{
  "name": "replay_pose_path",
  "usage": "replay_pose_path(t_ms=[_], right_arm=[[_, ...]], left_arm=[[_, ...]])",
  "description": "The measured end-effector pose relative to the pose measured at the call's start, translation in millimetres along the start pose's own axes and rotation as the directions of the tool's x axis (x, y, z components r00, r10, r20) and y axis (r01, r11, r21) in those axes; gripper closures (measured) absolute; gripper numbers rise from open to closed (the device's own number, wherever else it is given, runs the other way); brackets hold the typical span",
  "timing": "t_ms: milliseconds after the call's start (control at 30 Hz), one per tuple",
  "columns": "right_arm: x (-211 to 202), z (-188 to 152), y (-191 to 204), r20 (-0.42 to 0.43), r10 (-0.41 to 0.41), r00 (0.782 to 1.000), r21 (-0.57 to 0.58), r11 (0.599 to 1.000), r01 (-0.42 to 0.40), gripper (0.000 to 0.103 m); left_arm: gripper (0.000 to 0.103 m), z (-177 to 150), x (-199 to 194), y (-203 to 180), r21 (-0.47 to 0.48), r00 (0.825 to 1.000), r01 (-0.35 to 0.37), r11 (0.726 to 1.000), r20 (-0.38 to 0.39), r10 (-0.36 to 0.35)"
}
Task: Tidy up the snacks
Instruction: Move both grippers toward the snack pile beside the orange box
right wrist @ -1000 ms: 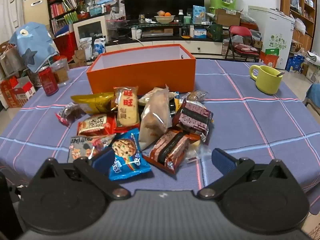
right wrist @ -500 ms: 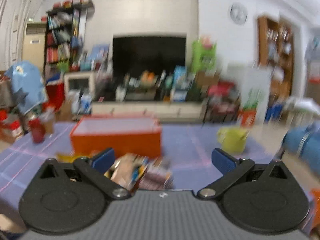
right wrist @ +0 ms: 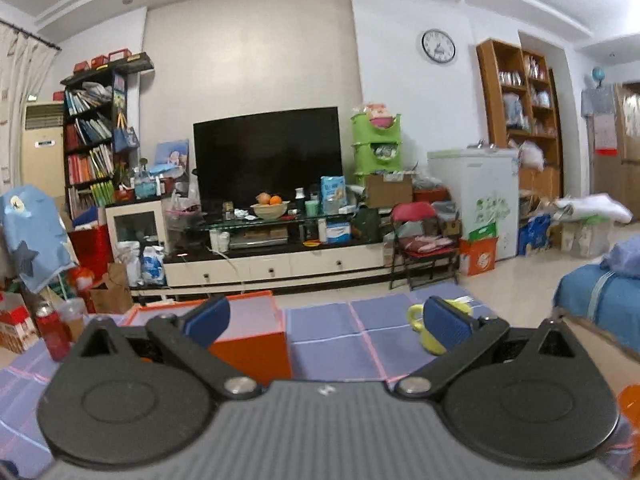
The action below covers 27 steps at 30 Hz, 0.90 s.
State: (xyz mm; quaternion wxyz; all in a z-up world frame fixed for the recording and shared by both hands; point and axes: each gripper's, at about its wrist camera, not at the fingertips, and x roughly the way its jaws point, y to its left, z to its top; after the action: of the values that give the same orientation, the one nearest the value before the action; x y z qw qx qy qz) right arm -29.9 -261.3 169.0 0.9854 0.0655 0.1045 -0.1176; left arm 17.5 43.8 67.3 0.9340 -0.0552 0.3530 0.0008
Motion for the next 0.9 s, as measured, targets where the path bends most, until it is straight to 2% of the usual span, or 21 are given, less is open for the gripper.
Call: replay_pose_path(t_ms=[100,167,267,300,367,400,533,700,900], right_arm=[[19,-1,8,0.021,0.043,0.999,0.018,0.999,-0.044,0.001],[19,-7,15,0.091,0.057,0.994,0.004,0.998,-0.058,0.0],[20,-15,18,0.182,0.097,0.979,-0.06,0.994,-0.087,0.001],[23,-19,19,0.178,0.109,0.978,-0.102,0.991,-0.092,0.001],[37,-25,19,0.094,0.104,0.99,-0.15,0.985,-0.089,0.001],[43,-30,16,0.048,0.102,0.994,-0.139,0.986,-0.094,0.001],[62,-40,0,-0.128,0.141,0.982,-0.011,0.99,-0.144,0.001],[74,-57,8,-0.206,0.082,0.975,-0.095,0.99,-0.103,0.001],[54,-64,14,-0.234,0.116,0.965,-0.078,0.987,-0.137,0.001]], left_arm=[[0.015,17,14,-5,0.019,1.0,0.0,1.0,0.017,-0.001],[0.015,18,22,-1,0.025,1.0,0.0,1.0,0.021,-0.001],[0.015,8,36,13,-0.025,1.0,-0.015,1.0,-0.01,0.014],[0.015,5,39,16,-0.043,1.0,-0.011,0.999,-0.028,0.01],[0.015,-3,44,18,-0.068,0.997,0.009,0.998,-0.073,-0.014],[0.015,-6,45,15,-0.065,0.996,0.012,0.998,-0.083,-0.017],[0.015,-17,45,0,-0.039,0.996,0.028,0.999,-0.083,-0.031],[0.015,-23,50,-14,-0.032,0.993,0.045,0.998,-0.103,-0.048],[0.015,-27,55,-18,-0.034,0.993,0.023,0.999,-0.113,-0.026]])
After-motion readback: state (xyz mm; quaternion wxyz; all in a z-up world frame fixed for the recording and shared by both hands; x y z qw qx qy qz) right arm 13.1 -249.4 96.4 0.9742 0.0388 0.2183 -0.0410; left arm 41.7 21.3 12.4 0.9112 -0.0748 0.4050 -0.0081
